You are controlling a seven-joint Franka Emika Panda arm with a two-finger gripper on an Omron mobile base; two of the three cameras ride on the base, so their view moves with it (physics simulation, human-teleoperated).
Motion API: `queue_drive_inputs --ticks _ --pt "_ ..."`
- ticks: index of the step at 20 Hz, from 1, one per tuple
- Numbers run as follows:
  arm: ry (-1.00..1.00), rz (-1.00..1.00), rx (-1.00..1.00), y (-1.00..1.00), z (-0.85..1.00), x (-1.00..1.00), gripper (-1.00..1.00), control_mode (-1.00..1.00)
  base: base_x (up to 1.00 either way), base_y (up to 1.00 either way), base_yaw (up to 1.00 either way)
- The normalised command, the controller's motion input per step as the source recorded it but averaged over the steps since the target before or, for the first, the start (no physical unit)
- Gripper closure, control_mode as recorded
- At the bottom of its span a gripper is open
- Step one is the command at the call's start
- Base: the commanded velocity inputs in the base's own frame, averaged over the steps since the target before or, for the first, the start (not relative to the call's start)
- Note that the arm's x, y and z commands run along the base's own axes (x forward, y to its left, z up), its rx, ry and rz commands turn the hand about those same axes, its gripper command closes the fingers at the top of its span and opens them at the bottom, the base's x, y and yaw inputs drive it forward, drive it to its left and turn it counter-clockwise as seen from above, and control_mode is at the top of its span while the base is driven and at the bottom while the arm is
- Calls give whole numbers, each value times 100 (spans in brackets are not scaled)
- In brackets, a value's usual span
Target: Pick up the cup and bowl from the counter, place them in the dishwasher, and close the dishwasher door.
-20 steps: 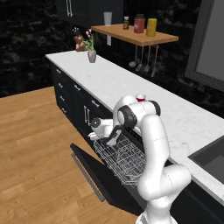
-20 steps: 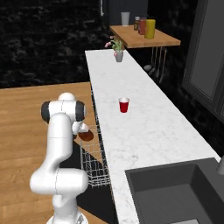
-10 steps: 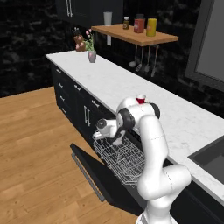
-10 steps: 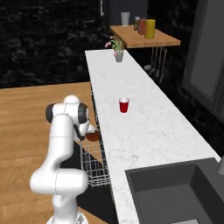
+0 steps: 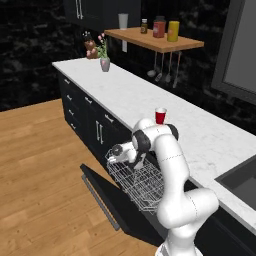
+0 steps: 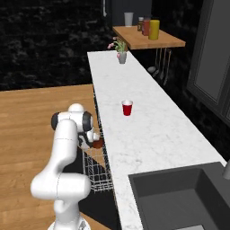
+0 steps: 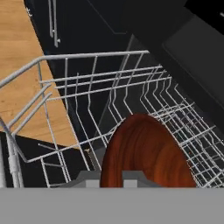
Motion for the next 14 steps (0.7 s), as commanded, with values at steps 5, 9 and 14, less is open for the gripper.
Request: queue_drive_inputs --ticks 5,9,14 --pt "0 1 0 0 -44 6 100 -100 0 0 0" --pt "0 0 0 0 -17 1 -100 -100 0 0 0" --pt "0 0 0 0 0 0 -100 -100 0 0 0"
